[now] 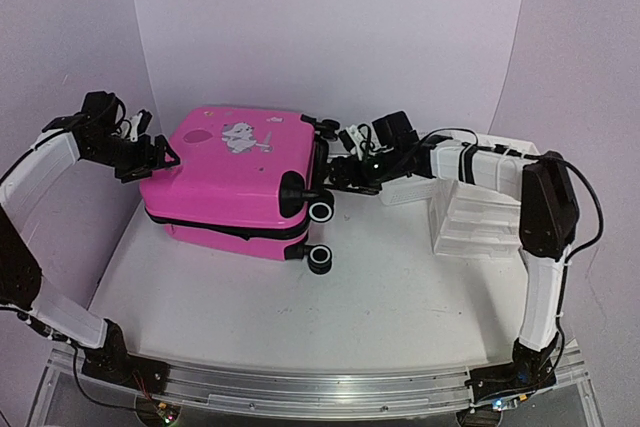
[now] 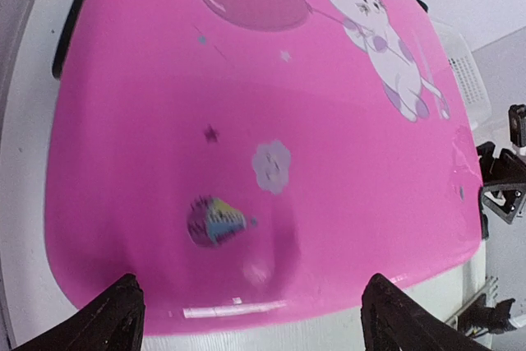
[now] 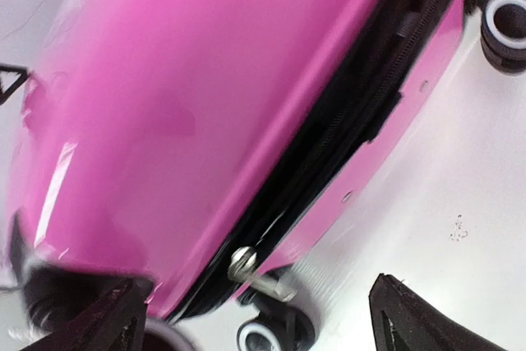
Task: Open, take out, and arrange the luggage
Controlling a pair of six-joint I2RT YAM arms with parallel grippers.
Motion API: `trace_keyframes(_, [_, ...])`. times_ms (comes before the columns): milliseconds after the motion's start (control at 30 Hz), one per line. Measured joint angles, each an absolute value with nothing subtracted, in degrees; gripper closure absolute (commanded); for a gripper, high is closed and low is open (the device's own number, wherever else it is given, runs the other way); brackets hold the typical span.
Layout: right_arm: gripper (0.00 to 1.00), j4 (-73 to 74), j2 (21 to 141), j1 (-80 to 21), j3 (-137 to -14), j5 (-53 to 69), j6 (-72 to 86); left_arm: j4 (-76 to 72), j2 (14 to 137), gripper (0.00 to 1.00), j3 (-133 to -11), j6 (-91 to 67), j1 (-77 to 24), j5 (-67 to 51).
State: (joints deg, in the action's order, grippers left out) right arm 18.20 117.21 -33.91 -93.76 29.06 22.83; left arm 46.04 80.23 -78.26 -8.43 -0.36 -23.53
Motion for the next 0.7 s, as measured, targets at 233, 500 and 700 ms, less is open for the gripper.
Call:
trace_keyframes(233, [0.33,16.14,111.55,-32.32,-87.09,32.16,10.41,51.05,70.61,0.13,-72.69,-10.15,-1.23,-29.45])
trace_keyframes(500, [0.42,14.39,117.14,-27.94,-87.61,42.09,4.32,51.51,63.07,0.14,-65.69,-12.56,-5.82,-38.76])
trace_keyframes(700, [0.44,12.16,124.73,-28.01,-91.53,51.11,1.72,51.68,62.89,0.15,-62.96,-15.03,-12.23,-39.05])
